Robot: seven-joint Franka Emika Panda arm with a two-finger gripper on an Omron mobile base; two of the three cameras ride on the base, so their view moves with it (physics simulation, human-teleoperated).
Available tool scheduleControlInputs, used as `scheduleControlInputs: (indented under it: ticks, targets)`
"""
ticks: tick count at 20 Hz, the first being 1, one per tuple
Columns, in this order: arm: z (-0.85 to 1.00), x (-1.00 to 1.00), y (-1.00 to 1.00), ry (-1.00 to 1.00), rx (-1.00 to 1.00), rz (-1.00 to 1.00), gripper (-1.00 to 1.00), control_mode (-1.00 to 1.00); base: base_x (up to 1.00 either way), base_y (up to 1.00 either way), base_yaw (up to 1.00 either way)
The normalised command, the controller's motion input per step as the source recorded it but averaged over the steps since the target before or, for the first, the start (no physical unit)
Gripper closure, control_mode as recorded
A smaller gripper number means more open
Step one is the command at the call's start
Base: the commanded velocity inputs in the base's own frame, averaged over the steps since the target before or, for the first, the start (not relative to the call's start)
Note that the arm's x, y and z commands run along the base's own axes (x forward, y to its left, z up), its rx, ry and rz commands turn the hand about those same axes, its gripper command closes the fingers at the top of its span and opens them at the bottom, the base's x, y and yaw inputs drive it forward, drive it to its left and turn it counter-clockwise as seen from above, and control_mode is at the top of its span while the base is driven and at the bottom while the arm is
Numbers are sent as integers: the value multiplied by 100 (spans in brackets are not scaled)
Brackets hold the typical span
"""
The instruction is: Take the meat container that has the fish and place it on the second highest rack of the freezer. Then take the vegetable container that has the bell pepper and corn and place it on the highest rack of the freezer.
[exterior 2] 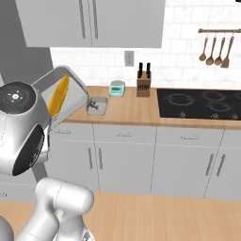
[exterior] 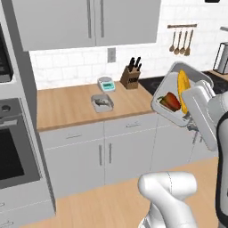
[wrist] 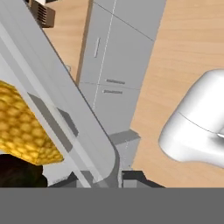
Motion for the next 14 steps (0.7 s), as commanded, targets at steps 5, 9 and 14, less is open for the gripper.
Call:
scheduleControlInputs:
  ticks: [5,9,14]
  targets:
    - [0,0,0,0,0,0,100,100,-71,0,-66]
    - [0,0,0,0,0,0,100,100,-1,0,-99]
    - [0,0,0,0,0,0,100,100,0,0,-100]
